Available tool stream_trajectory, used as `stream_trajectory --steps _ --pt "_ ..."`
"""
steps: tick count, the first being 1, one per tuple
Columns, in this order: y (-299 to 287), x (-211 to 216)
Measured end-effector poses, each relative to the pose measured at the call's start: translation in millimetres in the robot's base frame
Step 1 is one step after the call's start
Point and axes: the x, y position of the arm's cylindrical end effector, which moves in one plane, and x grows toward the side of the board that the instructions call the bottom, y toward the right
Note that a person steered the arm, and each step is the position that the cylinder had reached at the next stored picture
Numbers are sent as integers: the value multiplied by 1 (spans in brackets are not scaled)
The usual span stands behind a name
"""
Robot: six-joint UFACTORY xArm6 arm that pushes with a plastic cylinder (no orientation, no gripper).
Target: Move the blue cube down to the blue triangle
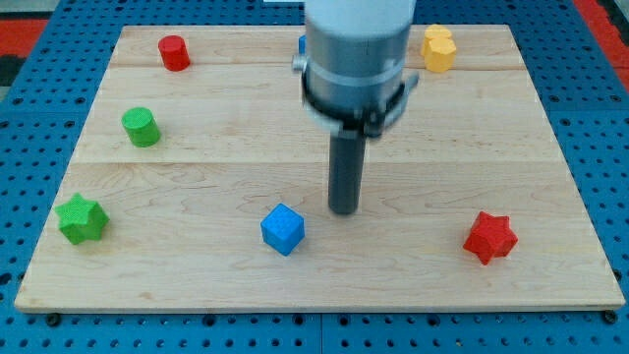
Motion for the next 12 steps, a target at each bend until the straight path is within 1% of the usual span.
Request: stream_trajectory --steps 1,2,3,4,5,6,7,8,9,10,11,12 --pt "-63 46" --pt "-135 1" --pt "-76 -48" --pt "-121 -19" --pt "-108 38" --pt "-48 45" --pt "-34 -36" --pt "-30 -28" --pt "-38 3" --pt "-110 8" --pt "-88 -61" --pt "-153 -78"
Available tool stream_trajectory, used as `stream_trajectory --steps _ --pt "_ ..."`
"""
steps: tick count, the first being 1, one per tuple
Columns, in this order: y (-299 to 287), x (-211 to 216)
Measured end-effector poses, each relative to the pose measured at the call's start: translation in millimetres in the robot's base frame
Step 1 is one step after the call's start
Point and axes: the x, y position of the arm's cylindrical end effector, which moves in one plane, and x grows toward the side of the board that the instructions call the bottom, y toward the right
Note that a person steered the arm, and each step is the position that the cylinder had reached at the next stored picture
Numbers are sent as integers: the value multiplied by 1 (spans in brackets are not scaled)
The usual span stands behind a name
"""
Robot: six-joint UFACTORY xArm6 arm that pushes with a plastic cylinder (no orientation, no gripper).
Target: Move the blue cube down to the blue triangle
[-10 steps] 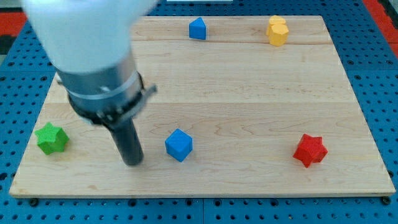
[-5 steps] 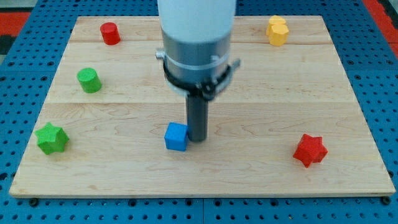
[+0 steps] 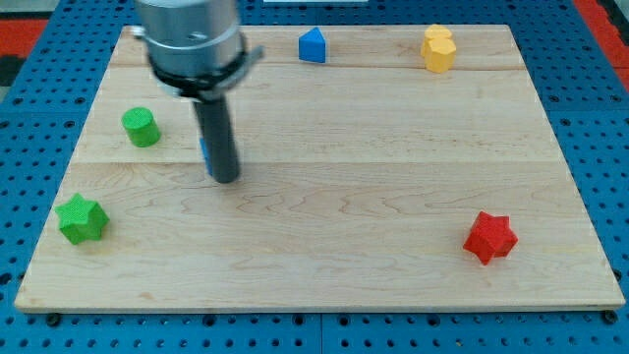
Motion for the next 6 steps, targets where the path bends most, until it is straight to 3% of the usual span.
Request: stream_trajectory --steps 1,2,3,4,6 --pt "-31 8" --pt "-7 -33" --pt "52 -65" --pt "56 -111" --pt "-6 -144"
